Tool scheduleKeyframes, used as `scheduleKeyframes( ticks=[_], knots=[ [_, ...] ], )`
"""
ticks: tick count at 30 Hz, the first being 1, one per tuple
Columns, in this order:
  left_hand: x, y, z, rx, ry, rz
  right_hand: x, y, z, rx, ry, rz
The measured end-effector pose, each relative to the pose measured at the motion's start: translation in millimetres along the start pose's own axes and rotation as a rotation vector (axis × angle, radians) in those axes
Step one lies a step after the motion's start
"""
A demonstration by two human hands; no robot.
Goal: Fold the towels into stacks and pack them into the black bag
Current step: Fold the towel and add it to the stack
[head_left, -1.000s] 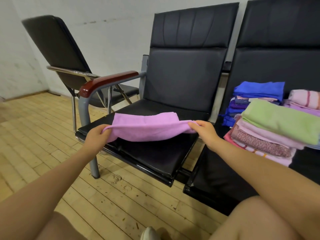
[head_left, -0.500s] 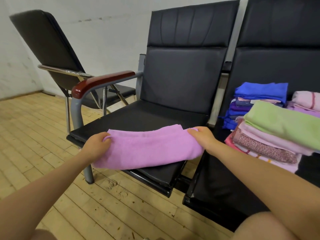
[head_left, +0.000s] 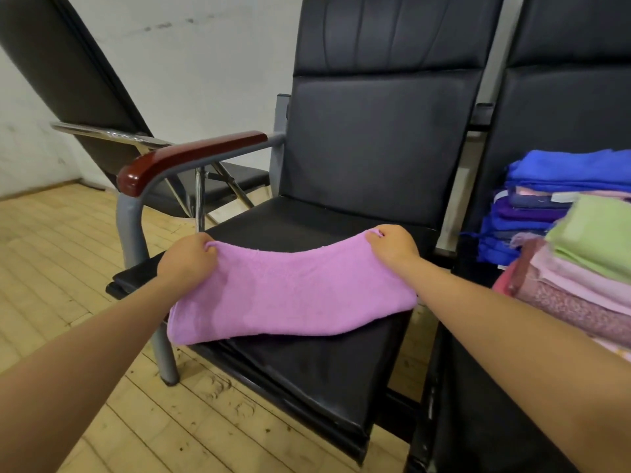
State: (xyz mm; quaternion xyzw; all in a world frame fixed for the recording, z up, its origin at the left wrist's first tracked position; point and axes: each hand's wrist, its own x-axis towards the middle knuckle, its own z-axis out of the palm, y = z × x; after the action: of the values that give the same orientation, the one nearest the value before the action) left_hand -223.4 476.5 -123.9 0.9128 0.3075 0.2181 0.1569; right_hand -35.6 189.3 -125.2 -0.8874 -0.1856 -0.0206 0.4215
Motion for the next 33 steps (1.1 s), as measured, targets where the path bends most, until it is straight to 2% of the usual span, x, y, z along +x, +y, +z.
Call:
scheduleKeyframes(
  ticks=[6, 10, 15, 19, 21, 23, 26, 29, 30, 31, 33],
  knots=[
    [12, -2, 21, -0.091, 0.102, -0.122, 15, 9, 14, -0.096, 0.078, 0.034],
    [-1, -5, 29, -0.022, 0.093, -0.158, 6, 21, 10, -0.174, 0.029, 0.149],
    [-30, 16, 25, 0.122, -0.103, -0.133, -16, 19, -1, -0.396, -0.127, 0.245],
    [-58, 30, 21, 0.304, -0.307, 0.007, -35, 8, -8, -0.584, -0.225, 0.263],
    [-66, 28, 15, 0.287, -0.383, 0.032, -42, 0, -9, -0.614, -0.267, 0.289],
    [-71, 21, 10, 0.24, -0.415, 0.044, -48, -8, -14, -0.571, -0.254, 0.293],
    [-85, 21, 10, 0.193, -0.426, 0.122, -55, -17, -28, -0.342, -0.234, 0.344],
    [-105, 38, 4, 0.179, -0.415, 0.19, -49, -13, -42, -0.098, -0.282, 0.538],
    [-107, 42, 5, 0.186, -0.405, 0.202, -47, -13, -46, 0.05, -0.294, 0.623],
    [-109, 45, 6, 0.189, -0.396, 0.206, -48, -14, -51, 0.227, -0.279, 0.679],
    [-111, 47, 7, 0.189, -0.393, 0.209, -51, -12, -58, 0.418, -0.239, 0.752]
  ],
)
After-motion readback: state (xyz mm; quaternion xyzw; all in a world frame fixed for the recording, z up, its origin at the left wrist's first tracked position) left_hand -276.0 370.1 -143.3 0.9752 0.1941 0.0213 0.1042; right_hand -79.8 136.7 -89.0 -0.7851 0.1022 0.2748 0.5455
